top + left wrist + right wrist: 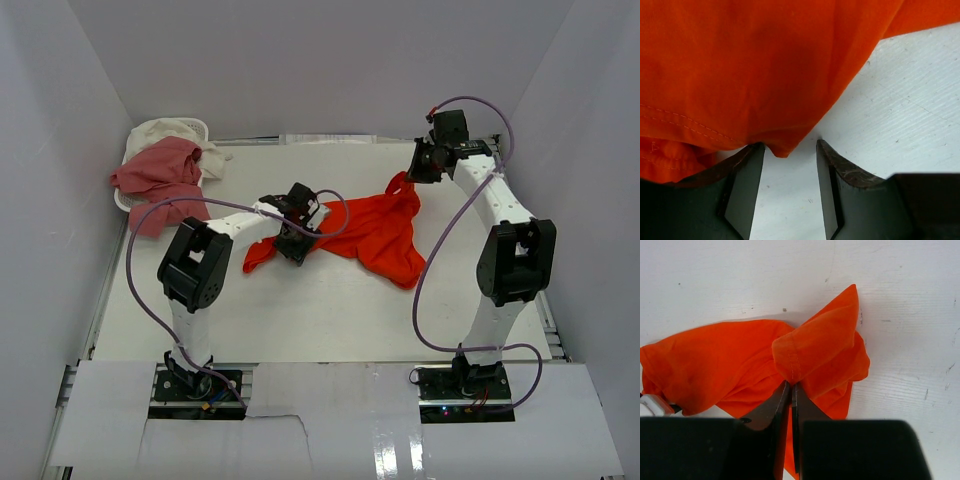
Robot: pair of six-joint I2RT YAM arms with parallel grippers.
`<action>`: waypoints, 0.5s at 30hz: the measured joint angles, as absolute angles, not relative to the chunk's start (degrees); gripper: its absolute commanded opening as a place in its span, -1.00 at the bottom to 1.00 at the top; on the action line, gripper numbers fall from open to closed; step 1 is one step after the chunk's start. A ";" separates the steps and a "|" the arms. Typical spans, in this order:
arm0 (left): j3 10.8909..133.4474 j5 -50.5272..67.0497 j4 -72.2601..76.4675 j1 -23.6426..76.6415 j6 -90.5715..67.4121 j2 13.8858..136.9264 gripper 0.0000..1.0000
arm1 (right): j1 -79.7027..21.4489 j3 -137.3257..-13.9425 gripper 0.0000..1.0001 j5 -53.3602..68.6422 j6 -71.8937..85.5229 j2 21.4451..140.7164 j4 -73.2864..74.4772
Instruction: Fold and stack the t-shirts
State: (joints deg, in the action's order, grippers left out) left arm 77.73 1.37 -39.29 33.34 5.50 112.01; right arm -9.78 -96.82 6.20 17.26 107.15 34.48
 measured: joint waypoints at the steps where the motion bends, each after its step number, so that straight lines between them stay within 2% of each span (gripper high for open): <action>1: 78.11 1.23 -39.53 33.34 5.48 112.25 0.15 | -9.78 -96.77 -0.85 6.22 17.26 106.87 34.46; 8: 78.50 -0.47 -40.01 33.39 5.06 112.36 0.13 | -9.78 -96.57 -0.85 6.55 17.23 105.30 34.24; 11: 78.63 -0.84 -39.99 33.41 4.95 112.36 -0.17 | -9.76 -96.16 -0.84 6.74 17.23 105.25 33.82; 13: 79.07 -1.30 -40.12 33.41 4.84 112.62 -0.51 | -9.78 -95.61 -0.85 6.92 17.23 105.23 33.65; 15: 81.12 -1.85 -41.30 33.41 4.73 114.17 -0.57 | -9.76 -95.04 -0.85 7.14 17.23 105.21 33.36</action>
